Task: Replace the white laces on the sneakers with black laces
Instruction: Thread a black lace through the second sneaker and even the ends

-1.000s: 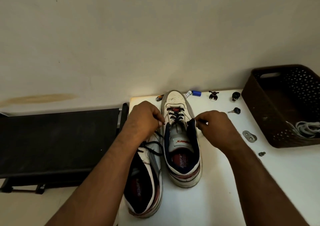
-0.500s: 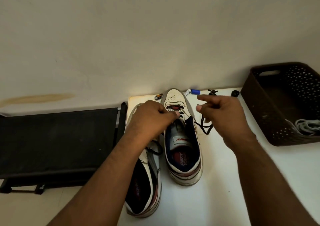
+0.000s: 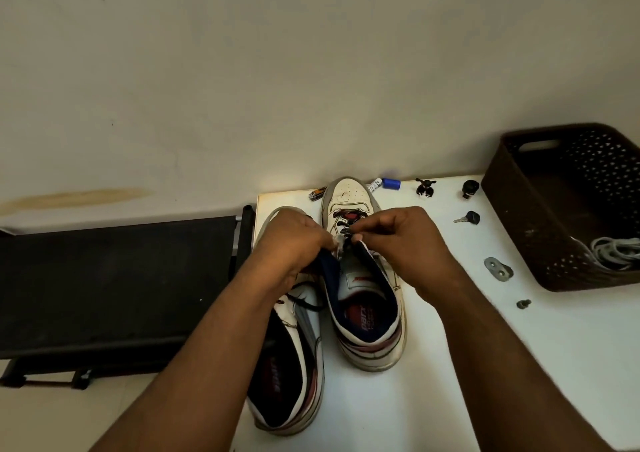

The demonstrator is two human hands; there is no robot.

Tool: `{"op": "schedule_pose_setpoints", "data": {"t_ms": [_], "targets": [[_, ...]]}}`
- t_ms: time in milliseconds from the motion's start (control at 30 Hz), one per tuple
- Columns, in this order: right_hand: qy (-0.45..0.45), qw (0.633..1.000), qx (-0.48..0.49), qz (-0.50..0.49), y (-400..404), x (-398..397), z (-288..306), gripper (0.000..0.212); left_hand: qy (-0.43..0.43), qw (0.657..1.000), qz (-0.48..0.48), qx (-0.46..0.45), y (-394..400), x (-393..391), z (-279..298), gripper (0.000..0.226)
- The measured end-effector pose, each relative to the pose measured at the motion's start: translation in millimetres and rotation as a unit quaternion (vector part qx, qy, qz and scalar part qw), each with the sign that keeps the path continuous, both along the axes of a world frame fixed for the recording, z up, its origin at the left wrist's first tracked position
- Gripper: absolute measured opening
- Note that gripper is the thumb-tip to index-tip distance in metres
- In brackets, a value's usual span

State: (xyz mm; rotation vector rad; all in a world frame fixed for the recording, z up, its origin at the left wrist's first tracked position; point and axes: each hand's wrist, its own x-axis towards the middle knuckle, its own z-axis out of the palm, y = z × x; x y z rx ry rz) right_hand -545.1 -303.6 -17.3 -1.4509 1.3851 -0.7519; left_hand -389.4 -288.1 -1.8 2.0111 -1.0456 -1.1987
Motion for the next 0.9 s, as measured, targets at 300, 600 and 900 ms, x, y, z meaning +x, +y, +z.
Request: {"op": "schedule_pose_setpoints", "data": {"t_ms": [300, 600, 900], "targets": [[0.266, 0.948, -0.138, 0.109, 9.6, 14.6, 5.0, 0.023, 0.010, 1.000, 0.009, 0.005, -2.1, -1.6, -1.1, 0.008], [0.149, 0.983, -0.094, 0.052, 11.6, 18.7, -6.4, 0.018, 0.074, 0.997, 0.001, 0.025, -2.5, 1.2, 5.2, 0.013], [0.203, 0.972, -0.084, 0.081, 7.1, 18.4, -8.4, 0.031, -0.011, 0.999, -0.032, -0.037, 0.8, -0.9, -0.5, 0.025]]}}
